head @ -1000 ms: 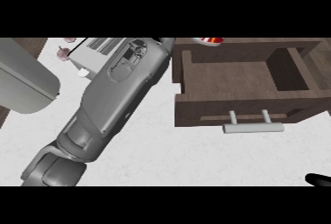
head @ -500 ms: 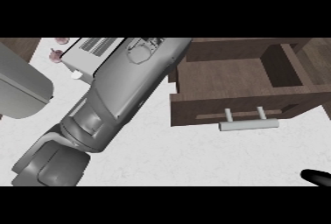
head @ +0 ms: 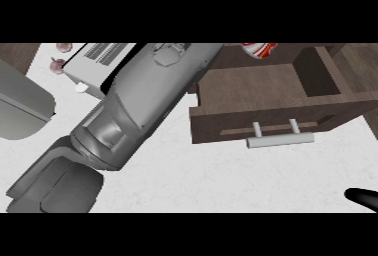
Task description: Pick up the can, place it into the drawer and close the drawer
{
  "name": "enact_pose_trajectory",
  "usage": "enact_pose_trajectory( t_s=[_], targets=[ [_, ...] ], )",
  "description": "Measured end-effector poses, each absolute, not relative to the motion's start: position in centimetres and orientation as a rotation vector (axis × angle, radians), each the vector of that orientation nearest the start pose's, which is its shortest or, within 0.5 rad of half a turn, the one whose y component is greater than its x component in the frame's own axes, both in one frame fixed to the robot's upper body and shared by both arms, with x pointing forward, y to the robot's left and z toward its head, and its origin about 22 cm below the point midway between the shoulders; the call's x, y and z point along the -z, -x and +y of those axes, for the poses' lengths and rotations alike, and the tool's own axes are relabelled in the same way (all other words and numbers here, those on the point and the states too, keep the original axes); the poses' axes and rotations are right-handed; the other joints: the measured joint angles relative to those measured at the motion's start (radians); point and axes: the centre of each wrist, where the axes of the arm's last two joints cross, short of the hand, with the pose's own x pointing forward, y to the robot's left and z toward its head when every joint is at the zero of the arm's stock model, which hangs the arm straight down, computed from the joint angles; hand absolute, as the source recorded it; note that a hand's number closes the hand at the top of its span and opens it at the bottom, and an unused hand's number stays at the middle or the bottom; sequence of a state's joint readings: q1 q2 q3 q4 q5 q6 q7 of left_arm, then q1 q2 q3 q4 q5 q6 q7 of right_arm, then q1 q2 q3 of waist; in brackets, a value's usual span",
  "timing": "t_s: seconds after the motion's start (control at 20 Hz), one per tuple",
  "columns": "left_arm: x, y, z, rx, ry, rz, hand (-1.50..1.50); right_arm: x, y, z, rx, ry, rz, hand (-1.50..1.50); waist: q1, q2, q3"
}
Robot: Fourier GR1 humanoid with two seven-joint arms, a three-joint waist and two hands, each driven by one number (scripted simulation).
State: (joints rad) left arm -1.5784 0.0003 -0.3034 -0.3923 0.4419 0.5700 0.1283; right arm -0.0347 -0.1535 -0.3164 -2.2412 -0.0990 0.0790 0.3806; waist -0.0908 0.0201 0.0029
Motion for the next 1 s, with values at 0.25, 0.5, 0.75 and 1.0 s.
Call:
enact_pose_trajectory(
  t_s=[0.25, 0.5, 0.75, 1.0],
  targets=[
    [-24.8, -43.3, -2.1, 0.116, -0.122, -1.703, -1.50, -17.5, -18.6, -29.4, -0.014, 0.252, -1.921, -1.50, -0.012, 0.005, 0.001],
    [-24.9, -43.5, -2.0, 0.086, -0.139, -1.714, -1.50, -18.1, -19.0, -28.8, -0.100, 0.304, -1.948, -1.50, -0.013, 0.008, 0.000],
    [-25.2, -43.4, -2.2, 0.051, -0.098, -1.701, -1.50, -18.6, -20.1, -28.5, -0.236, 0.387, -1.994, -1.50, -0.005, 0.009, 0.000],
    [-25.1, -43.5, -1.9, 0.013, -0.054, -1.703, -1.50, -18.6, -21.6, -27.8, -0.397, 0.514, -1.997, -1.50, 0.007, 0.012, 0.000]
  ],
)
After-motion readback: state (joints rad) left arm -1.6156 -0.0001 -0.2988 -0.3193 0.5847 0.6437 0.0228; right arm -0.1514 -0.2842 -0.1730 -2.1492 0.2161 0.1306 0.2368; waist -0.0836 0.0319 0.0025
